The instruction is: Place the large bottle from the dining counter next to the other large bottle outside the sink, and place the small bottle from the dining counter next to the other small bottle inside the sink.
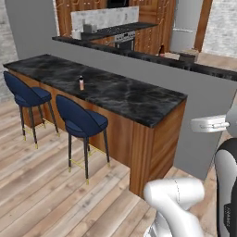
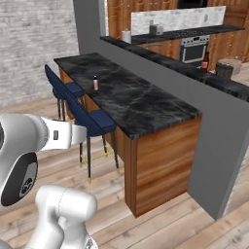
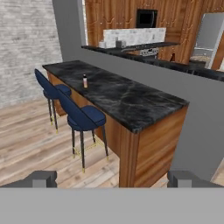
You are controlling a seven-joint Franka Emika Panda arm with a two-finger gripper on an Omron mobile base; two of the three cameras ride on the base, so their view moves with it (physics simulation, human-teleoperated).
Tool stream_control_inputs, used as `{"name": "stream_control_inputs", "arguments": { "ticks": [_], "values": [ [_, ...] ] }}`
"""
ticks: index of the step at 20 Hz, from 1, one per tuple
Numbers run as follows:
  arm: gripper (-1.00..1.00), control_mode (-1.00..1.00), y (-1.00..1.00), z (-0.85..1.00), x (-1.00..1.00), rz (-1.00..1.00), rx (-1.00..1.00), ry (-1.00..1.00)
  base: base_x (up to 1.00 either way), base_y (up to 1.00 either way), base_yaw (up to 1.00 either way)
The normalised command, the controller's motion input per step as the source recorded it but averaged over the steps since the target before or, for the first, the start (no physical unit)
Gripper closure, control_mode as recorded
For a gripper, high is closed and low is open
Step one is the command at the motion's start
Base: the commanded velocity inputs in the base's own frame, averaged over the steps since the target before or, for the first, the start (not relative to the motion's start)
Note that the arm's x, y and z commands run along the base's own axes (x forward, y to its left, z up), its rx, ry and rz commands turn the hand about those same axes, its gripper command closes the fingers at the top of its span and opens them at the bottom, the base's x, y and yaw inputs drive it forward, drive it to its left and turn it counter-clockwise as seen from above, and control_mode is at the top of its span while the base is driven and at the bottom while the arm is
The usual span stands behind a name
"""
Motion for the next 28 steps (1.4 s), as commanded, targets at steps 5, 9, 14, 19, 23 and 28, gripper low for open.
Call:
{"name": "stream_control_inputs", "arguments": {
  "ticks": [5,9,14,19,23,28],
  "values": [
    [-1.00,1.00,0.00,0.00,0.00,0.00,0.00,0.00,0.14,0.18,-0.24],
    [-1.00,1.00,0.00,0.00,0.00,0.00,0.00,0.00,0.31,0.31,-0.21],
    [-1.00,1.00,0.00,0.00,0.00,0.00,0.00,0.00,0.31,0.33,-0.21],
    [-1.00,1.00,0.00,0.00,0.00,0.00,0.00,0.00,0.31,0.34,-0.21],
    [-1.00,1.00,0.00,0.00,0.00,0.00,0.00,0.00,0.29,0.47,-0.18],
    [-1.00,1.00,0.00,0.00,0.00,0.00,0.00,0.00,0.28,0.82,-0.10]
  ]
}}
